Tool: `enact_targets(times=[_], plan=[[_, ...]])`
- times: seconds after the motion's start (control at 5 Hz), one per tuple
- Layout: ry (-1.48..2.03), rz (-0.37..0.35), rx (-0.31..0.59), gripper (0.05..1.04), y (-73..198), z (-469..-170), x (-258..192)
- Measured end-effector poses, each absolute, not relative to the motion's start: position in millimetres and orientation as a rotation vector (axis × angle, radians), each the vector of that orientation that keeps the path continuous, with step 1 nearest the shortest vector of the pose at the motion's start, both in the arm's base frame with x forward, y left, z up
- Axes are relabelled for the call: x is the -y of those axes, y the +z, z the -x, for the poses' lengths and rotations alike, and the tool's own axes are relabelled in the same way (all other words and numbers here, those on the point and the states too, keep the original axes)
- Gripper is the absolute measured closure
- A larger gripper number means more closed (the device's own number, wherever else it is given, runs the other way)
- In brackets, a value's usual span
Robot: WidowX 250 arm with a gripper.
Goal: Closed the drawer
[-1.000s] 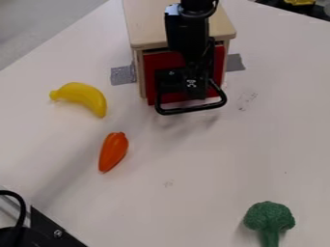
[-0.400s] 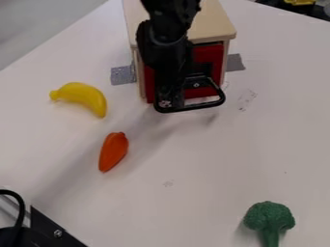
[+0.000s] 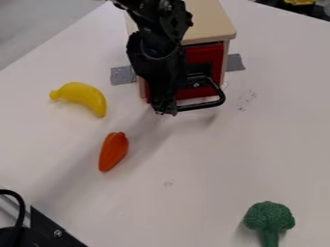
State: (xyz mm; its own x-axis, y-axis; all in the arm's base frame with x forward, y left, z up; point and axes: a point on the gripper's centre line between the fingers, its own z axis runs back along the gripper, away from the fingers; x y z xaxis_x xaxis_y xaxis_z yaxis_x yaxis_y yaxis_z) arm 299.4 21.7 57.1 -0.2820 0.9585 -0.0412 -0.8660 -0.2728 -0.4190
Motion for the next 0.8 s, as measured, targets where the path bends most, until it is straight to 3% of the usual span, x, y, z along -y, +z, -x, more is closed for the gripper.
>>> enact_targets(times=[0.8], plan=[[1.863,0.306,0.348,0.084,41.5,-310.3,-24.4]])
